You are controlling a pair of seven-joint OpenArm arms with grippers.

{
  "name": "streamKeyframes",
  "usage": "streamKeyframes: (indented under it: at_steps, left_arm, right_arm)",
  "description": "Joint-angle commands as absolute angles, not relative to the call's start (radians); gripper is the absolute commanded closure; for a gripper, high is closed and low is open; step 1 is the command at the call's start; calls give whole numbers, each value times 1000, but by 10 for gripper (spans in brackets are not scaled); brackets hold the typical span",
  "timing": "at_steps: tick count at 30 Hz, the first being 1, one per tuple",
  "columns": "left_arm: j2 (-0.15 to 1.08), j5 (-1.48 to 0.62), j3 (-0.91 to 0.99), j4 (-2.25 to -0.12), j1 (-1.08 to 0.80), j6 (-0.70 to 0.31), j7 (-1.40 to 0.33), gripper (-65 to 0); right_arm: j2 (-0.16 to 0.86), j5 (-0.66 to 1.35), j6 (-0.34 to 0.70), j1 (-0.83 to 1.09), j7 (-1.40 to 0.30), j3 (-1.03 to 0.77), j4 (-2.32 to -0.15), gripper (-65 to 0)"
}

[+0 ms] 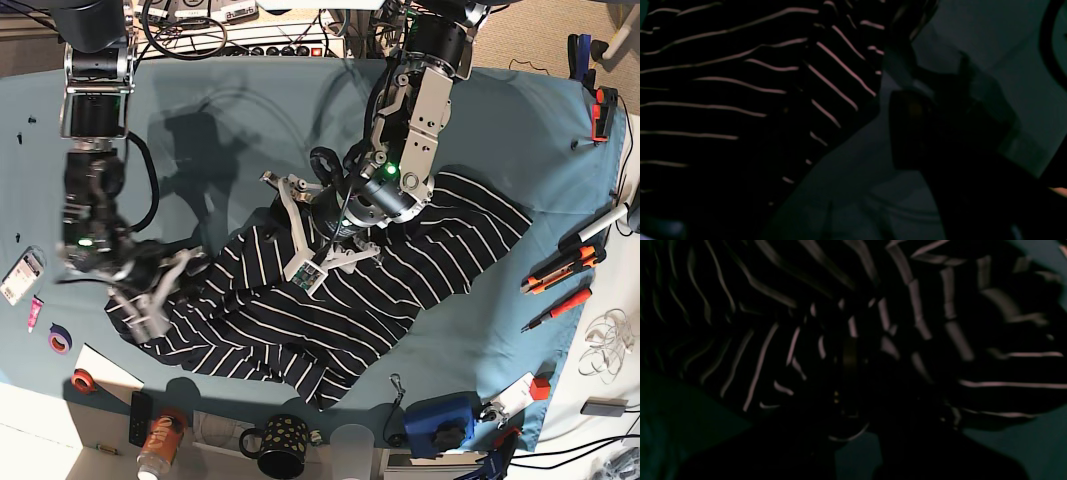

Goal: Layout the t-shirt on the table in an organized manner, then fold the t-shirt properly

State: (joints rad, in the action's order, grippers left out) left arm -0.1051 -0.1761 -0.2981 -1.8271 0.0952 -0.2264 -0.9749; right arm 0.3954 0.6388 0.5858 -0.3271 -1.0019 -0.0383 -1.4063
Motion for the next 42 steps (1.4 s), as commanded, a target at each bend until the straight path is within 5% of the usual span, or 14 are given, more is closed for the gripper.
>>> streamKeyframes:
  at_steps: [1,7,10,12,18,30,42]
  left_arm:
    - [-118,-186,-299,-1846,113,-234,-953,-345]
    - [-118,-186,-299,-1846,113,-234,-952,-345]
    - [-118,-186,-299,-1846,113,-234,-952,-345]
    - [-118,-186,-299,-1846,113,-234,-953,-345]
    - [-118,-186,-299,-1846,107,-234,-961,-345]
    - [-116,-186,-299,-1846,105,-234,-959,-345]
    - [-116,-186,-299,-1846,105,-234,-960,-345]
  right_arm:
    - [413,662,596,-349,-1003,-73,-1423,0]
    - [413,662,602,-349,-1231,-173,-1423,0]
    - [416,661,643,-349,-1337,-172,-1423,-222]
    - [416,662,599,-349,-1386,-172,-1423,-283]
    - [406,684,477,-281,-1165,-224,-1398,-283]
    - [280,710,526,-138,-1068,-551,-1393,-283]
    - [274,707,520,-200,-1017,-562,-1210,-282]
